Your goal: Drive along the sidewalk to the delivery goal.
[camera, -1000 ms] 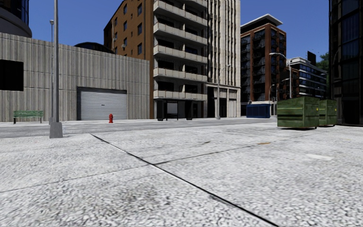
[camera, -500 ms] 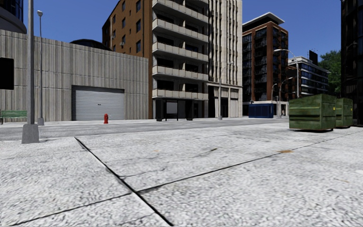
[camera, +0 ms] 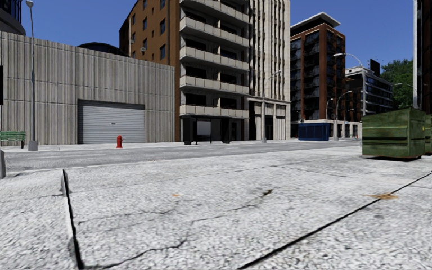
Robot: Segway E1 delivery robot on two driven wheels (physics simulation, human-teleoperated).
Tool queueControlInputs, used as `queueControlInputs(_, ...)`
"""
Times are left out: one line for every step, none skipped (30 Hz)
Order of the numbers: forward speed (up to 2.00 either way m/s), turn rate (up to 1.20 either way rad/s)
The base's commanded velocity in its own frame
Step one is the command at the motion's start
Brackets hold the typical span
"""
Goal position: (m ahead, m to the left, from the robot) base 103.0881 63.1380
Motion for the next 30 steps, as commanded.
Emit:
queueControlInputs(2.0, 0.0)
queueControlInputs(2.0, 0.0)
queueControlInputs(2.0, 0.0)
queueControlInputs(2.0, 0.0)
queueControlInputs(2.0, 0.0)
queueControlInputs(2.0, 0.0)
queueControlInputs(2.0, 0.0)
queueControlInputs(2.0, 0.0)
queueControlInputs(2.0, 0.0)
queueControlInputs(2.0, 0.0)
queueControlInputs(2.0, 0.0)
queueControlInputs(2.0, 0.0)
queueControlInputs(2.0, 0.0)
queueControlInputs(2.0, 0.0)
queueControlInputs(2.0, 0.0)
queueControlInputs(2.0, 0.0)
queueControlInputs(2.0, 0.0)
queueControlInputs(2.0, 0.0)
queueControlInputs(2.0, 0.0)
queueControlInputs(2.0, 0.0)
queueControlInputs(2.0, 0.0)
queueControlInputs(2.0, 0.0)
queueControlInputs(2.0, 0.0)
queueControlInputs(2.0, 0.0)
queueControlInputs(2.0, 0.0)
queueControlInputs(2.0, 0.0)
queueControlInputs(2.0, 0.0)
queueControlInputs(2.0, 0.0)
queueControlInputs(2.0, 0.0)
queueControlInputs(2.0, 0.0)
